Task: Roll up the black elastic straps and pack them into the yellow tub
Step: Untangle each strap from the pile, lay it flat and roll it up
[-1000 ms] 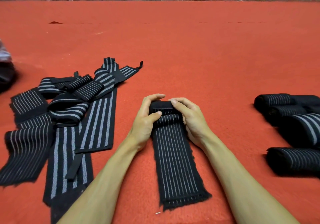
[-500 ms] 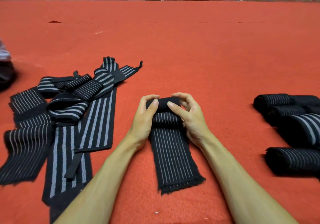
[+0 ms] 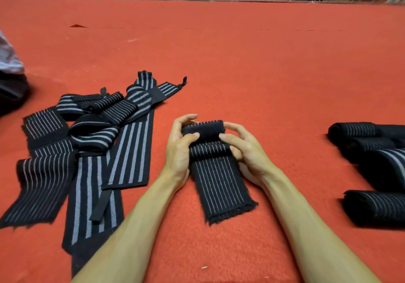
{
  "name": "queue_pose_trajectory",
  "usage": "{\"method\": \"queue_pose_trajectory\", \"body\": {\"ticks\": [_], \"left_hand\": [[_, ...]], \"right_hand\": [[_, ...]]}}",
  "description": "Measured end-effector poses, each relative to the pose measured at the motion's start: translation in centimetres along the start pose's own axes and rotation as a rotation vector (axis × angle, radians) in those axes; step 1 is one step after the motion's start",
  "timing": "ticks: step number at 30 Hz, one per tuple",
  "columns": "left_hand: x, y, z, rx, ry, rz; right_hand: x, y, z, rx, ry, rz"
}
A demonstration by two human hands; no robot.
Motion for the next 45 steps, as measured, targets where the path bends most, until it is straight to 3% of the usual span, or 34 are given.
{"method": "queue_pose_trajectory", "body": {"ticks": [9,21,28,35,41,45], "left_hand": [[0.7,2.3,0.5,-0.149,0.065,-0.257],[0.3,2.7,-1.1,-0.125,-0.030,-0.246],[0.3,2.3,-1.2,-0.018,-0.048,-0.249],[0.4,2.1,0.1,0.016,0.058,-0.231],[0.6,2.5,-0.3,-0.120,0.082,-0.309],[0.6,3.0,-1.2,-0.145,-0.009,-0.355]], "right_hand": [[0.0,-0.4,-0.2,0.012,-0.049,0.064],[0.2,-0.5,-1.4,0.002,-0.172,0.012],[0.2,0.3,-1.1,-0.065,-0.137,-0.064],[-0.2,-0.7,-0.7,0.068,-0.176,0.138],[0.1,-0.6,-0.7,0.190,-0.177,0.149],[0.1,-0.7,-0.6,0.147,-0.158,0.118]]}}
Point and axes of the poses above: each hand's wrist, its own x-axis away from the middle knuckle, its own y-axis out of the palm, z = x × y, the point moved 8 cm from there along -x, towards the middle knuckle
